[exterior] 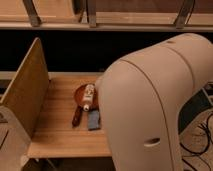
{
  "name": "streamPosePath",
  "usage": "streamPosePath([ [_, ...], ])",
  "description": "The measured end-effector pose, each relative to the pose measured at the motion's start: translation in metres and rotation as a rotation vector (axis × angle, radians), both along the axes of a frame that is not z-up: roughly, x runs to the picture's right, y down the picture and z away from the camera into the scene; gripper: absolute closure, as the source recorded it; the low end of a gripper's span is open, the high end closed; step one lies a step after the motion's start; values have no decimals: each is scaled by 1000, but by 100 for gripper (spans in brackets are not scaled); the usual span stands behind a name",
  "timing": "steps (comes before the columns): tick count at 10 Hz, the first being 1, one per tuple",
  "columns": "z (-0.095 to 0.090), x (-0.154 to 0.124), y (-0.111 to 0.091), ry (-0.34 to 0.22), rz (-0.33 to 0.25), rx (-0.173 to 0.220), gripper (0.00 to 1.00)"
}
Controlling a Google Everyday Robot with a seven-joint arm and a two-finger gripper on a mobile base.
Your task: Knock the eraser over
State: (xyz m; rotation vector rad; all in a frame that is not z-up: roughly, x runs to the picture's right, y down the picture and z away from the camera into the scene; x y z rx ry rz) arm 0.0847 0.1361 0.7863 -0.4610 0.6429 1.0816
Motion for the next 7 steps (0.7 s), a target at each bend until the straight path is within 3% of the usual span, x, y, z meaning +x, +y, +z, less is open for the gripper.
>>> streamPosePath([
  [4, -2, -2, -2, -2, -5, 7, 20],
  [7, -14, -23, -6, -42, 0, 22, 20],
])
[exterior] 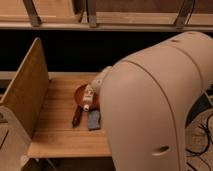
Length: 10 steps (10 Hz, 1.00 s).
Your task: Knock the eraser over
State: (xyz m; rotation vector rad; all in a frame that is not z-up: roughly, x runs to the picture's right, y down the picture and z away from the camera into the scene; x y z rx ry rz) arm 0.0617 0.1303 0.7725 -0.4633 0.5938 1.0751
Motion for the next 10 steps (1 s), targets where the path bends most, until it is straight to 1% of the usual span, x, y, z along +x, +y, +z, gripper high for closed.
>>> streamPosePath([
  [2, -10, -5, -1, -16, 31, 16, 21],
  [3, -15, -2, -8, -21, 53, 44, 30],
  [4, -18, 0, -15, -21, 60, 70, 38],
  [6, -32, 6, -50, -8, 45, 168, 58],
  [7, -38, 5, -64, -5, 37, 207, 63],
  [8, -41, 6, -70, -2, 34, 222, 64],
  [10, -40, 6, -70, -2, 32, 222, 64],
])
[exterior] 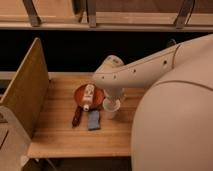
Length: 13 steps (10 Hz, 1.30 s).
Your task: Knock the eraser over
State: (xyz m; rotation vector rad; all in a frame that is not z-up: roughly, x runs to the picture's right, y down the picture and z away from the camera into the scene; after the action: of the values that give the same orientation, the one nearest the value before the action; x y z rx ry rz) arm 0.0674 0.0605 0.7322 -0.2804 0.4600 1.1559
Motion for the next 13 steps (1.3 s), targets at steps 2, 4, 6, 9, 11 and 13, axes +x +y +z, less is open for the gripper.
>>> streamPosePath([
  [2, 6, 10, -8, 22, -9, 18, 64],
  [4, 24, 30, -39, 39, -20, 84, 64],
  [6, 48, 40, -73, 7, -20, 149, 64],
  [9, 83, 31, -80, -71, 37, 150, 64],
  [11, 101, 26, -55, -97, 75, 90, 64],
  [13, 117, 40, -37, -82, 99, 29, 64],
])
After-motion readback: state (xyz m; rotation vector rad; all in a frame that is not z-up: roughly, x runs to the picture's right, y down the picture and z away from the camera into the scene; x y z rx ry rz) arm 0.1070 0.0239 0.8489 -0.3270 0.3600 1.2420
